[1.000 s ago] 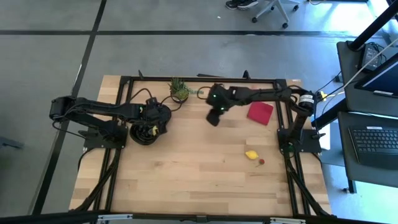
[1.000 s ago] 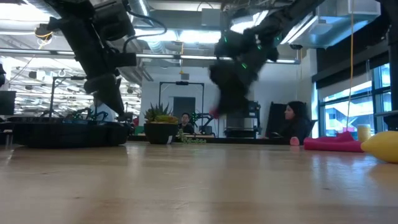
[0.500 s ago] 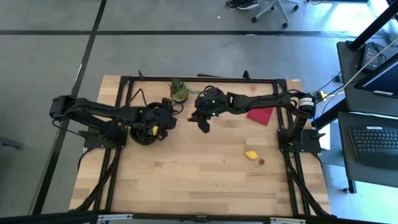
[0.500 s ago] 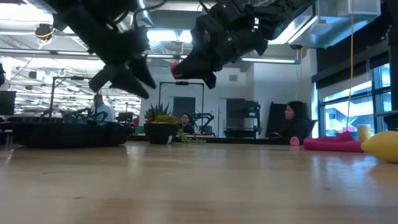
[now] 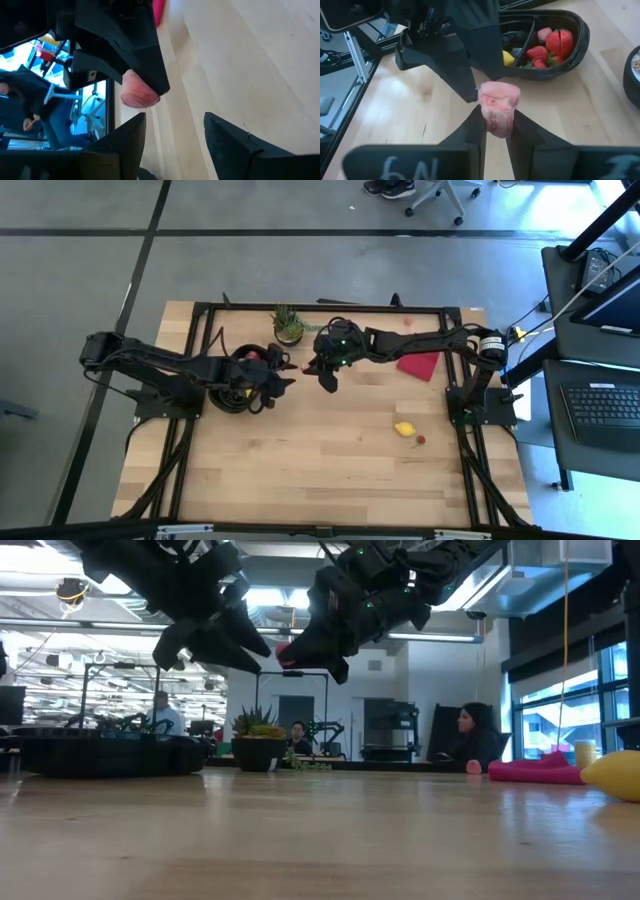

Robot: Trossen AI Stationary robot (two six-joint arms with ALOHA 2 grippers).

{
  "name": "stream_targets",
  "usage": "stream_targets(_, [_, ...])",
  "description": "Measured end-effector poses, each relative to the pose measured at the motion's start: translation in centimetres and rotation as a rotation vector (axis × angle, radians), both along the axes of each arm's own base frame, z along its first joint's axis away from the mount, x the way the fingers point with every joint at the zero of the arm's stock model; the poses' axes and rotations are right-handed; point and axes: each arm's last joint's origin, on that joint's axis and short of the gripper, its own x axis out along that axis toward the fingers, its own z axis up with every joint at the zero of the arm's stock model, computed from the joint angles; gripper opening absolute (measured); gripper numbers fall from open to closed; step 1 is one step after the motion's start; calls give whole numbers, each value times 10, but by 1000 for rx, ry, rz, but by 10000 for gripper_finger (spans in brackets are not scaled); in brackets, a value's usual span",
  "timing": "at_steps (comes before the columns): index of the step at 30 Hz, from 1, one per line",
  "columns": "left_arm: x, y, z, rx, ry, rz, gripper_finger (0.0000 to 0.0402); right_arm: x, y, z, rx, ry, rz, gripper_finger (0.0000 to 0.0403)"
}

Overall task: Pick and placing Produce into tupperware
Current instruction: Put the pink peach into the black container

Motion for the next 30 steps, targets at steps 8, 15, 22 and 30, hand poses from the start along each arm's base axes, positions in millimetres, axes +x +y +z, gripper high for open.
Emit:
stream_targets(8, [2, 2, 3, 2, -31, 6, 192, 0, 1, 0, 6, -3, 11, 57])
stream_targets(15, [5, 0, 7, 71, -46, -111, 192, 1, 3, 2, 29, -24, 52, 57])
stream_targets(22, [6, 4, 8, 156, -29, -161, 192, 1, 4, 3, 52, -40, 71, 57])
stream_targets(30, [6, 7, 9, 186, -29, -150, 192, 1, 4, 3, 48, -41, 68, 57])
